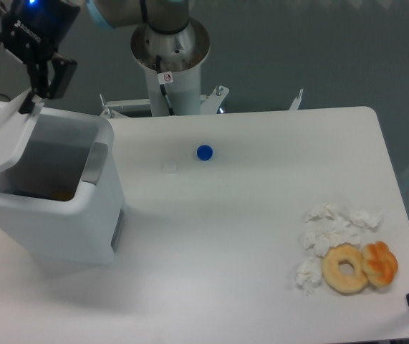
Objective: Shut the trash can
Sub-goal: 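Lower the gripper onto the raised lid and push it down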
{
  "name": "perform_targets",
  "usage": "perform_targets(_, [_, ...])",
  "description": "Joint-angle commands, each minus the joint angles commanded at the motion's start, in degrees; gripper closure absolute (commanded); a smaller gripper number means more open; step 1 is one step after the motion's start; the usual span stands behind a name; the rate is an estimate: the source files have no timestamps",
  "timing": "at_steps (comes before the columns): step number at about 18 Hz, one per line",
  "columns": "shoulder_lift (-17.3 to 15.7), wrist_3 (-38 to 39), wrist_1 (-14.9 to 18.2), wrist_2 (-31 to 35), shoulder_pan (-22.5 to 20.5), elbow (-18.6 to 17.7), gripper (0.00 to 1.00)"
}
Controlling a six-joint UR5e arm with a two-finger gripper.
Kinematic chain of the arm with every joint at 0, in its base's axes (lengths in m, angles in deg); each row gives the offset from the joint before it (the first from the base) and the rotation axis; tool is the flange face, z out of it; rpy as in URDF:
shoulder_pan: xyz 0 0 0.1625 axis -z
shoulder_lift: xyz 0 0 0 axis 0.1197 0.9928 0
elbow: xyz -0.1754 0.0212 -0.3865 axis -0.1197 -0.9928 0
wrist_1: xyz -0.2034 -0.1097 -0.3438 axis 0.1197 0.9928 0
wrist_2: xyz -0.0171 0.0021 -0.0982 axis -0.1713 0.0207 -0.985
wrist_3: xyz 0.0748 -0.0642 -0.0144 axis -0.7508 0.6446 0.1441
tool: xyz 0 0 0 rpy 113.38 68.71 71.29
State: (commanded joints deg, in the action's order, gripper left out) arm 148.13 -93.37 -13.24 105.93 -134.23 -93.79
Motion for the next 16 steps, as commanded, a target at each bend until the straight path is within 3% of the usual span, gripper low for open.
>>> perform_targets(16, [2.81,-3.51,0.17,0.18,-1.67,-1.23,0.0])
